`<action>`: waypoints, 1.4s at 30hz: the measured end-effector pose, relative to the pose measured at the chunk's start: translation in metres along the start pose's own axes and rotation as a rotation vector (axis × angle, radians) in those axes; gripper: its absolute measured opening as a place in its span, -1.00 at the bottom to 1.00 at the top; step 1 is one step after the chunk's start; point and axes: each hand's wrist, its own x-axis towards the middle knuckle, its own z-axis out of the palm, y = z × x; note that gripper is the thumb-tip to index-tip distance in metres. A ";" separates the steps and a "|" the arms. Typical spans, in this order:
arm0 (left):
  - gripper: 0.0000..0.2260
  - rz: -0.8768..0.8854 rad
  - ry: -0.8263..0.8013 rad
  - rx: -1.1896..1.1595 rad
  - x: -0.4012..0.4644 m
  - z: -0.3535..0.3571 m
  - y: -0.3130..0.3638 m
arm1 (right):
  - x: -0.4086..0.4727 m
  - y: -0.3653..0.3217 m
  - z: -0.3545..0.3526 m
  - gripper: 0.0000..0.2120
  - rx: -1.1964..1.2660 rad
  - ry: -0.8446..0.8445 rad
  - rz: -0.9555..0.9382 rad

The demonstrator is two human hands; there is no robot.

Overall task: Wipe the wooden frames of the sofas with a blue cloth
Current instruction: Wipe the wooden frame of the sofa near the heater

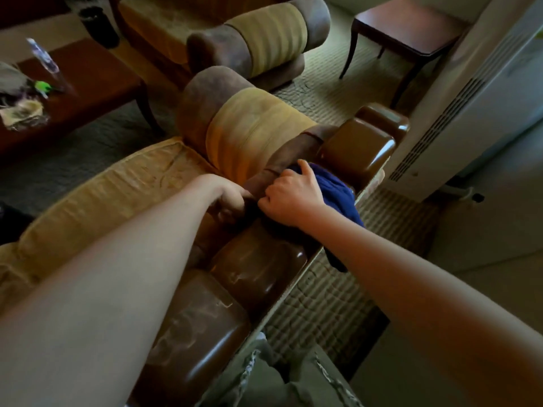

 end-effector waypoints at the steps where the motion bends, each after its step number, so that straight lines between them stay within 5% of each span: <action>1: -0.47 0.003 0.007 0.021 0.000 -0.001 0.001 | 0.012 0.004 -0.005 -0.57 -0.031 -0.039 0.036; 7: -0.37 0.030 0.008 0.076 0.005 -0.007 -0.010 | 0.042 0.039 -0.015 -0.54 -0.078 -0.122 0.180; 11: -0.45 0.063 0.001 0.094 0.008 -0.014 -0.010 | 0.012 -0.010 -0.001 -0.57 -0.118 0.019 -0.011; 15: -0.50 0.046 -0.014 0.115 0.016 -0.015 -0.007 | 0.000 -0.025 -0.001 -0.55 -0.005 -0.025 -0.128; 21: -0.42 0.051 0.073 0.048 0.009 -0.005 -0.010 | 0.045 0.032 -0.013 -0.56 -0.074 -0.178 0.193; 24: -0.44 0.047 0.059 0.094 0.017 -0.004 -0.008 | 0.033 0.015 -0.005 -0.54 -0.085 -0.053 0.158; 28: -0.45 0.024 0.035 0.180 0.024 -0.006 -0.005 | -0.009 -0.015 0.015 -0.52 -0.009 0.221 -0.135; 31: -0.43 0.020 0.051 0.180 0.025 -0.005 -0.006 | 0.000 0.002 0.005 -0.50 -0.050 0.101 -0.224; 36: -0.32 0.003 0.064 0.124 0.026 -0.001 -0.010 | 0.033 0.044 -0.016 -0.55 -0.085 -0.058 0.004; 42: -0.32 -0.008 0.059 0.189 0.029 -0.004 -0.003 | -0.009 -0.005 0.010 -0.51 0.114 0.270 -0.013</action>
